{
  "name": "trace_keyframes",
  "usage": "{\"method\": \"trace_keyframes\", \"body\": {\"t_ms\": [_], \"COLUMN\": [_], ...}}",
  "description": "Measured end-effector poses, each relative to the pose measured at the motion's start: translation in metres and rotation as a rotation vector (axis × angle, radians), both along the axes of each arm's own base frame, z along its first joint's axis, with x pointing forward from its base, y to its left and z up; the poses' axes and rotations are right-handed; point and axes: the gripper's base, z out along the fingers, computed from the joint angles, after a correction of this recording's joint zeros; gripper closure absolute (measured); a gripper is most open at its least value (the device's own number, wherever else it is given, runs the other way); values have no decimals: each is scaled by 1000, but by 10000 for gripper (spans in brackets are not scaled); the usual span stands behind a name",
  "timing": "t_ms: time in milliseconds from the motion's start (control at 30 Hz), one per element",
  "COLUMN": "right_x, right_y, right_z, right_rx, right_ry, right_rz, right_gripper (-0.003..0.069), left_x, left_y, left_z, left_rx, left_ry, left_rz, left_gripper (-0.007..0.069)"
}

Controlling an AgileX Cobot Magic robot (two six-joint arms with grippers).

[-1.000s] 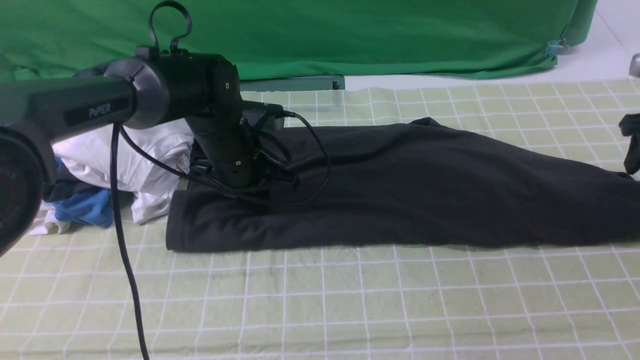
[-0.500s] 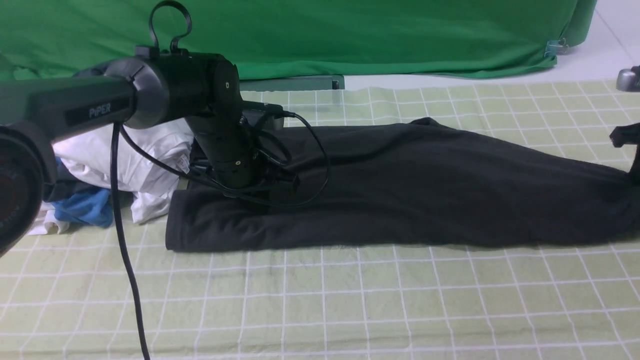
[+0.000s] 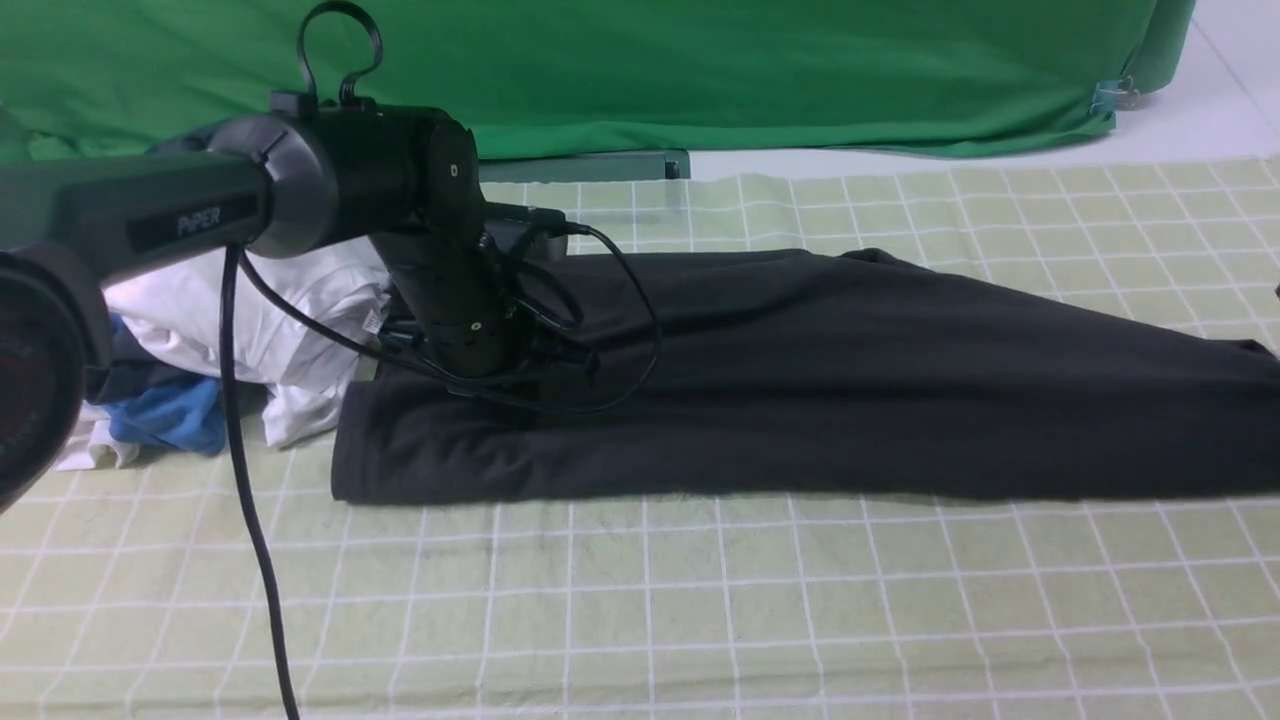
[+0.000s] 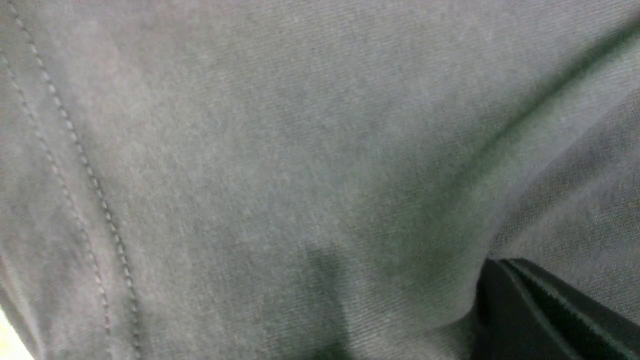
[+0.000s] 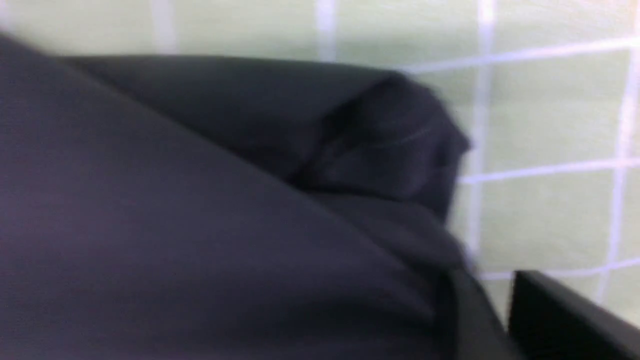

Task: Fold a long-sleeved shirt over a green coffee tablecloth.
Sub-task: 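Pull the folded dark garment lengthwise by its ends to straighten it flat on the table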

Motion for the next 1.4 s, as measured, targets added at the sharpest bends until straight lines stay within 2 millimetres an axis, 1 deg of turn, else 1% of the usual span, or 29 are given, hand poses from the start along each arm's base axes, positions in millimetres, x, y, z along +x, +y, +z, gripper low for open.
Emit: {"method": "trace_keyframes", "body": {"t_ms": [33, 67, 167, 233, 267, 300, 333, 367, 400, 467, 500, 533, 567, 600, 667, 700, 733, 833, 867, 967, 1033, 1067, 1100, 1133, 1233, 1267, 1333, 1367, 1400], "right_x": [-1, 0, 2, 6, 6, 7, 7, 7, 6, 6, 6, 6, 6, 6, 7, 7, 8, 9, 9, 10, 10, 10, 10, 11, 11, 11, 12, 12, 13], "right_y": [-3, -4, -7, -7, -7, -3, 1, 2, 9, 25, 28, 37, 39, 49, 60, 61, 68, 77, 79, 86, 89, 89, 91, 92, 96, 96, 99, 99, 100], "right_z": [0, 2, 13, 22, 22, 32, 37, 39, 47, 62, 65, 74, 75, 81, 84, 84, 84, 84, 84, 84, 84, 84, 84, 84, 84, 84, 84, 84, 84], "right_rx": [-23, -32, -51, -49, -48, -35, -33, -34, -35, -38, -39, -41, -41, -40, -37, -36, -35, -32, -31, -29, -29, -29, -29, -29, -9, -6, 25, 30, 36], "right_ry": [9, 11, 13, -17, -17, -46, -60, -63, -83, -119, -126, -152, -155, -175, -186, -186, -188, -189, -189, -191, -193, -194, -194, -196, -200, -200, -211, -217, -226], "right_rz": [4, 2, -19, -46, -46, -46, -37, -35, -12, 38, 47, 74, 77, 103, 129, 131, 149, 172, 178, 197, 203, 204, 208, 211, 211, 212, 205, 204, 202], "right_gripper": [391, 351, 306, 317, 320, 350, 374, 379, 409, 434, 434, 432, 431, 426, 424, 424, 422, 421, 421, 421, 420, 419, 419, 419, 419, 419, 419, 419, 419], "left_x": [-1, -2, -5, -6, -6, -3, 0, 1, 7, 20, 23, 33, 35, 46, 58, 59, 67, 74, 76, 82, 85, 86, 89, 91, 95, 95, 96, 96, 97], "left_y": [0, 1, 4, 6, 7, 10, 12, 12, 16, 24, 27, 33, 34, 43, 52, 52, 58, 64, 64, 66, 66, 66, 66, 65, 65, 65, 65, 65, 65], "left_z": [1, 3, 13, 27, 29, 43, 51, 52, 63, 76, 78, 81, 79, 81, 76, 75, 69, 61, 58, 47, 42, 40, 34, 31, 22, 22, 20, 20, 21], "left_rx": [-1, 0, 20, 27, 30, 30, 30, 30, 25, 13, 10, -1, 0, -7, 3, 5, 26, 52, 51, 54, 55, 56, 55, 56, 53, 52, 51, 50, 49], "left_ry": [1, -1, -19, -56, -63, -102, -121, -125, -150, -172, -175, -187, -182, -198, -196, -197, -193, -200, -203, -217, -227, -229, -238, -243, -262, -262, -264, -264, -268], "left_rz": [12, 16, 21, 43, 41, 69, 84, 84, 110, 153, 163, 189, 192, 218, 239, 240, 245, 248, 250, 253, 252, 251, 251, 250, 250, 250, 254, 255, 255], "left_gripper": [619, 619, 617, 617, 617, 617, 617, 617, 617, 616, 615, 613, 613, 609, 594, 592, 560, 495, 464, 299, 223, 205, 146, 109, 55, 56, 155, 183, 286]}}
